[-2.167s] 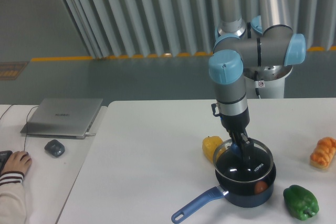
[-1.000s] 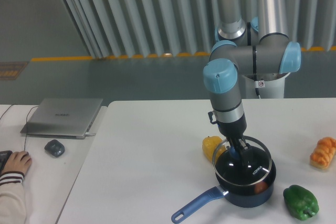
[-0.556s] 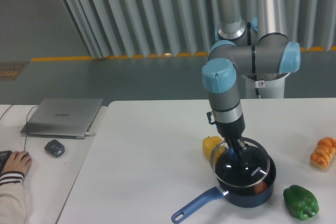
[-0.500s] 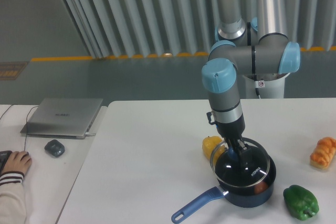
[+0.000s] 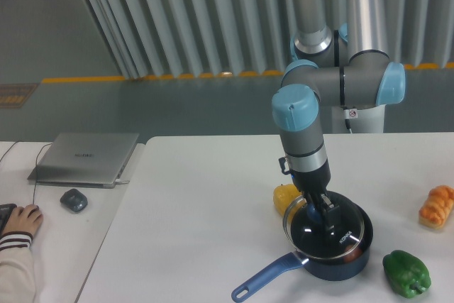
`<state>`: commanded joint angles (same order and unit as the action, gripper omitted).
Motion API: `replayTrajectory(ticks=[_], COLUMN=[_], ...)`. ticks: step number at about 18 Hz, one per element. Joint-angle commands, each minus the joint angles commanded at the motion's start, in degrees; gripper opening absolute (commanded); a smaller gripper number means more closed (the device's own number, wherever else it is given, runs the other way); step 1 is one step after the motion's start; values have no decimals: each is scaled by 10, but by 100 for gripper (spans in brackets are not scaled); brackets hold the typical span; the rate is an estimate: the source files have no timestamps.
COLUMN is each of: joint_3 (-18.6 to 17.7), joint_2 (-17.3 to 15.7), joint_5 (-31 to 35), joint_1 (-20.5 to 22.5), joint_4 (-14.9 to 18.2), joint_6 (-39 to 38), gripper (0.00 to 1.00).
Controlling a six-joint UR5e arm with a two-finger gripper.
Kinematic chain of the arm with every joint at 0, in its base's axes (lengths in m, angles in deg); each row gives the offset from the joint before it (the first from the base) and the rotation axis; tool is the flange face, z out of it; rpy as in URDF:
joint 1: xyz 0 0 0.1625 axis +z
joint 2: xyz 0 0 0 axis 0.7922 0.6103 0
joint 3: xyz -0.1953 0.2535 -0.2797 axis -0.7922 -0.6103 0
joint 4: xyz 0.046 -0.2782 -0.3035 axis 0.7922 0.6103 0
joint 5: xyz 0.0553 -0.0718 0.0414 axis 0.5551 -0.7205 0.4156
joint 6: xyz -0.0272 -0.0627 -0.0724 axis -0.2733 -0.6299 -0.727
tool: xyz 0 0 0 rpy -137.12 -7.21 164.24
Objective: Close the pot lid
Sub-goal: 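Lower the lid onto the saucepan rim, adjusting its tilt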
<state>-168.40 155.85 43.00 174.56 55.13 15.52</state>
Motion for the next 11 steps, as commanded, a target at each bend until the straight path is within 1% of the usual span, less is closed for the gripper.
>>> replayTrajectory(ticks=[9,11], joint_3=[8,8], joint_2=[-2,-1], joint_5=[4,5], joint_1=[5,11], joint_4=[-1,0], joint_6=[12,30], gripper=[47,47])
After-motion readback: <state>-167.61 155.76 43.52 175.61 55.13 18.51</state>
